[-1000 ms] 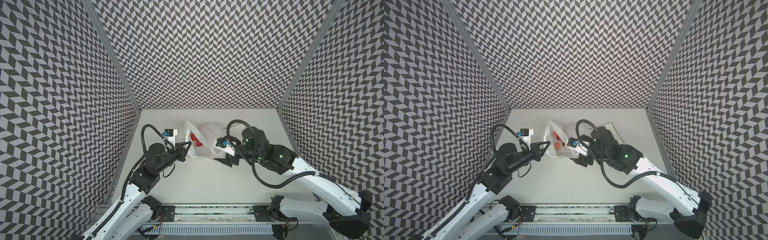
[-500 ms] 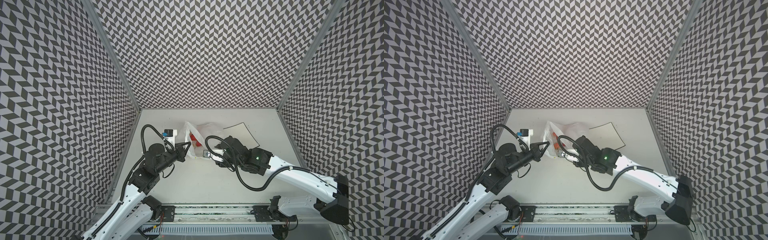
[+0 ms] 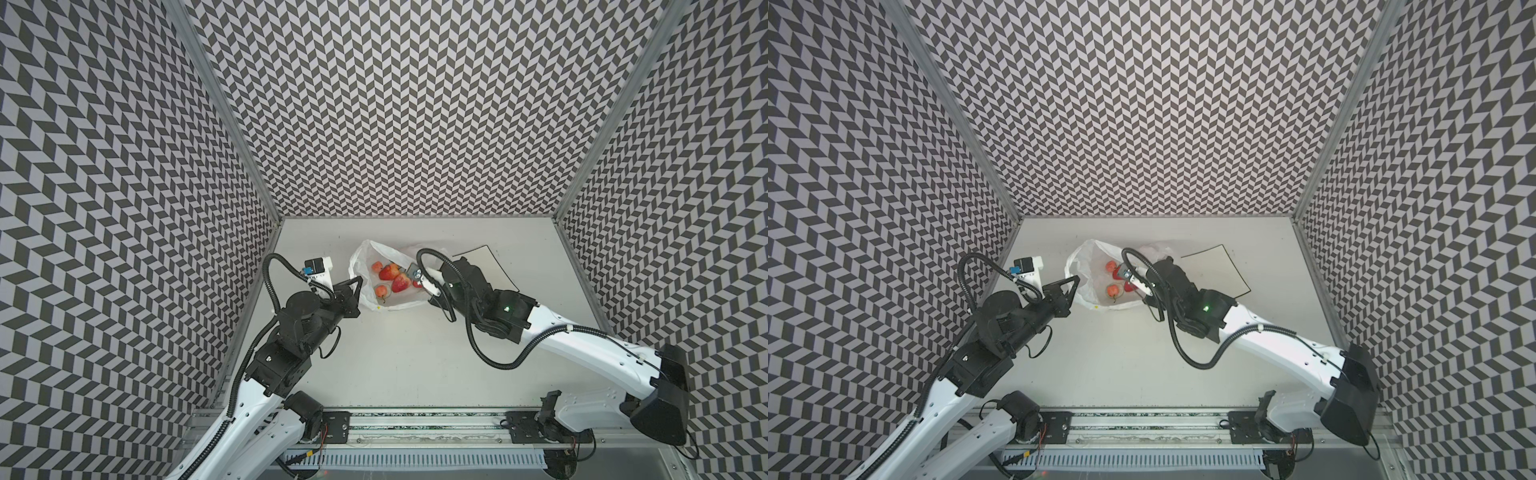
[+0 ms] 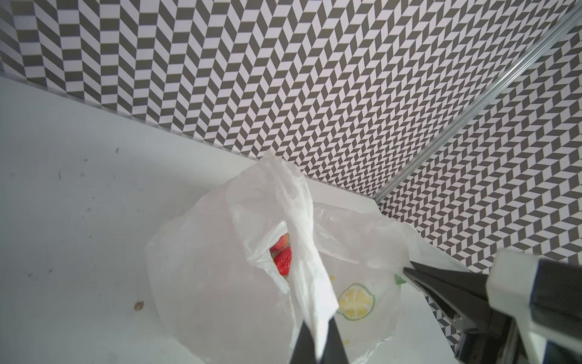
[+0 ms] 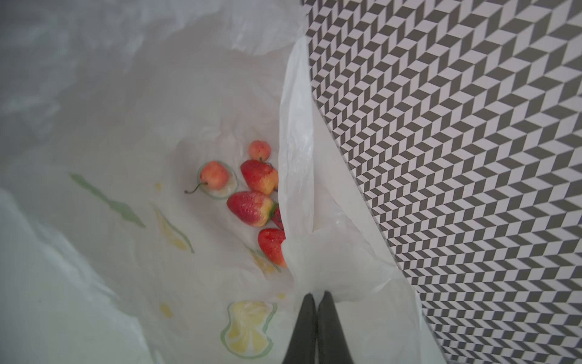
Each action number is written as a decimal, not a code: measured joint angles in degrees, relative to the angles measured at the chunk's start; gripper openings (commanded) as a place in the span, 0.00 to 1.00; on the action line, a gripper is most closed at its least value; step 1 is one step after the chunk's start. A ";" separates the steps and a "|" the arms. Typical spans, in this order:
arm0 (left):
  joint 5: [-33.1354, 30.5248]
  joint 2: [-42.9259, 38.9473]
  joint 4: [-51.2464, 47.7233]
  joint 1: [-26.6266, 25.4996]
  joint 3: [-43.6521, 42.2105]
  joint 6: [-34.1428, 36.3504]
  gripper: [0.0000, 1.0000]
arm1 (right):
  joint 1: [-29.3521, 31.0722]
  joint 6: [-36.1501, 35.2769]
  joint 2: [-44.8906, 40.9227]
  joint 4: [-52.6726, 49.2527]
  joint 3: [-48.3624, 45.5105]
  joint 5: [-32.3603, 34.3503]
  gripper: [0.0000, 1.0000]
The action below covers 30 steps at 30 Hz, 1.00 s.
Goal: Take the fake fruits out of the plastic bag
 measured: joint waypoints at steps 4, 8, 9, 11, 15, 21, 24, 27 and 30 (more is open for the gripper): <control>-1.25 4.98 3.32 0.02 3.98 3.85 0.00 | -8.24 15.10 1.29 7.87 4.17 -7.37 0.00; -1.38 13.44 8.61 2.12 10.64 8.90 0.00 | -16.96 33.77 4.17 17.64 8.61 -19.28 0.00; -0.81 15.63 9.62 3.21 12.57 9.73 0.00 | -18.49 37.20 5.07 19.52 9.55 -21.40 0.00; 0.98 20.57 12.50 6.36 17.20 11.19 0.00 | -20.63 44.50 7.80 23.32 12.11 -25.29 0.00; 4.50 27.39 17.18 11.17 23.89 13.51 0.00 | -22.58 53.92 14.25 28.81 17.70 -30.93 0.00; 10.86 33.92 22.36 16.17 32.17 16.28 0.00 | -23.76 59.58 22.43 34.01 26.32 -35.71 0.00; 13.11 34.03 25.44 18.62 31.41 16.68 0.00 | -23.89 59.76 23.30 35.95 27.41 -37.00 0.00; 15.76 33.38 27.96 20.98 28.52 15.89 0.00 | -23.87 59.56 23.17 38.34 26.67 -38.40 0.00; 18.32 30.25 29.09 21.86 21.79 14.34 0.00 | -23.87 59.34 21.03 40.89 20.59 -40.50 0.00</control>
